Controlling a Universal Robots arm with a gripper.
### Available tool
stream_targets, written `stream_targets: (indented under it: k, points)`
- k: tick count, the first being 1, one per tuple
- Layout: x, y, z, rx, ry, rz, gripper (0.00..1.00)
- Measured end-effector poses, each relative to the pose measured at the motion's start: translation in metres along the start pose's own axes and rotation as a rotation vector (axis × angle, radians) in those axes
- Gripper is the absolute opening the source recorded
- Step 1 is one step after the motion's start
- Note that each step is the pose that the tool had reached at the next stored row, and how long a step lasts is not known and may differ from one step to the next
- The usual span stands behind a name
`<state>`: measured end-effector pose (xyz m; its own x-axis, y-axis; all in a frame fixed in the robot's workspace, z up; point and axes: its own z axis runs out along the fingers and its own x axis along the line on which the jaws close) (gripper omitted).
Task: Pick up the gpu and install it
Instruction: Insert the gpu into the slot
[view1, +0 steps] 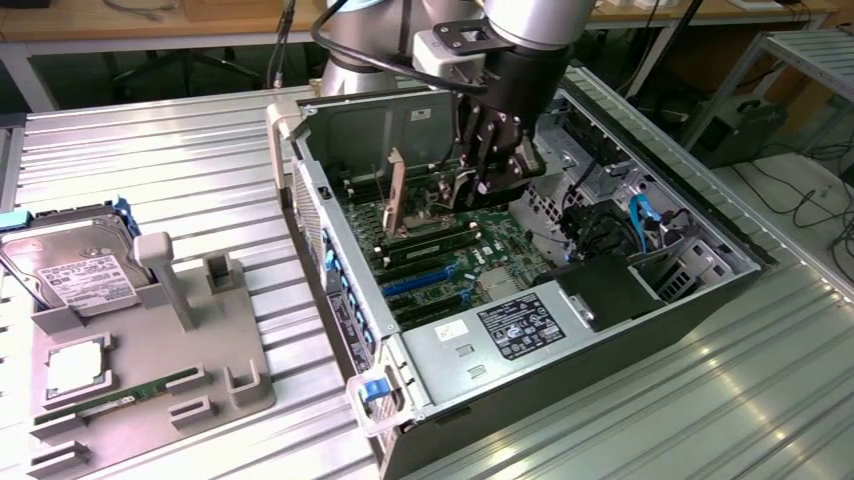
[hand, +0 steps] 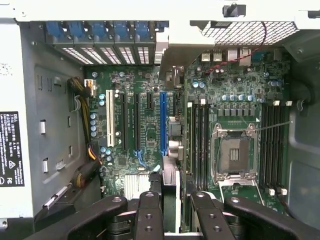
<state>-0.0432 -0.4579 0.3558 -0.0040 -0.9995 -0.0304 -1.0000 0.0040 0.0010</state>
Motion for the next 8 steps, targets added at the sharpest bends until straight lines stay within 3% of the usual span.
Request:
stream_targets:
  k: [8]
  points:
    - [-0.001, 0.0000, 0.0119, -0.0015, 0.0000, 0.000, 0.27]
